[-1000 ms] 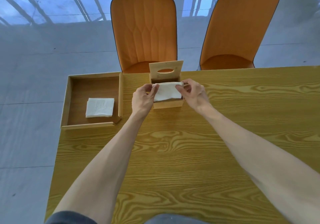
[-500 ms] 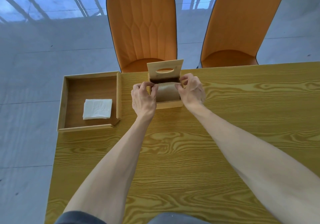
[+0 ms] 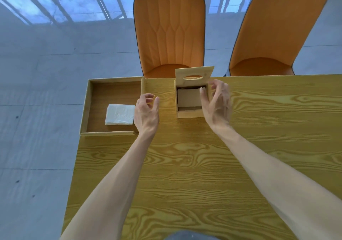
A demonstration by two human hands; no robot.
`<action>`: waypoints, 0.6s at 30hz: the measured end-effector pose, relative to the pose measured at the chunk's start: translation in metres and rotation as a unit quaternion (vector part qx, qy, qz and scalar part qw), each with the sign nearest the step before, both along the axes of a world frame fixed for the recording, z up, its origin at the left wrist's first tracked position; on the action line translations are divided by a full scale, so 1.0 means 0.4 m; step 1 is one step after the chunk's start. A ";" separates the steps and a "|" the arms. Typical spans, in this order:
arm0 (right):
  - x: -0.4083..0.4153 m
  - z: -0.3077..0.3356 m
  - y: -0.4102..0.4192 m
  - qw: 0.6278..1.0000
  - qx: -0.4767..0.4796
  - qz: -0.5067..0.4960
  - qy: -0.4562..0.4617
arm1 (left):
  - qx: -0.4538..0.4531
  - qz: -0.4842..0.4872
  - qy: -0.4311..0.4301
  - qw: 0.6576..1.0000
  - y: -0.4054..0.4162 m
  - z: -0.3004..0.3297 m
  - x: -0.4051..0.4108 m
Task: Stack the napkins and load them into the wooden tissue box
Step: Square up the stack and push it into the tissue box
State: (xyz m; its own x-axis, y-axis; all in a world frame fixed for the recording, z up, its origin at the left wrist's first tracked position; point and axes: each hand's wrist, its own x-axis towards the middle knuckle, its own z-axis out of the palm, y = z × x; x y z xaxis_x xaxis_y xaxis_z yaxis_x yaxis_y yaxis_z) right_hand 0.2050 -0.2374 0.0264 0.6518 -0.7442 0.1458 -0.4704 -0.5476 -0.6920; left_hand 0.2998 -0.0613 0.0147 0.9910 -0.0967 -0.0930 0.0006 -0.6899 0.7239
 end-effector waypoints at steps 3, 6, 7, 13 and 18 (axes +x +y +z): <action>0.004 0.023 0.078 0.997 -0.005 0.040 -0.063 | 0.019 0.046 -0.007 0.999 0.108 0.002 0.026; 0.032 0.034 0.165 0.991 0.046 0.092 -0.081 | 0.057 0.077 -0.017 0.995 0.211 0.001 0.058; 0.044 0.036 0.194 0.988 0.072 0.112 -0.073 | 0.068 0.084 -0.017 0.994 0.240 0.001 0.067; 0.143 0.057 0.361 0.935 0.249 0.242 0.074 | 0.114 0.075 0.067 0.988 0.336 0.011 0.120; 0.210 0.039 0.454 0.861 0.412 0.254 0.158 | 0.079 0.057 0.185 0.978 0.345 0.011 0.148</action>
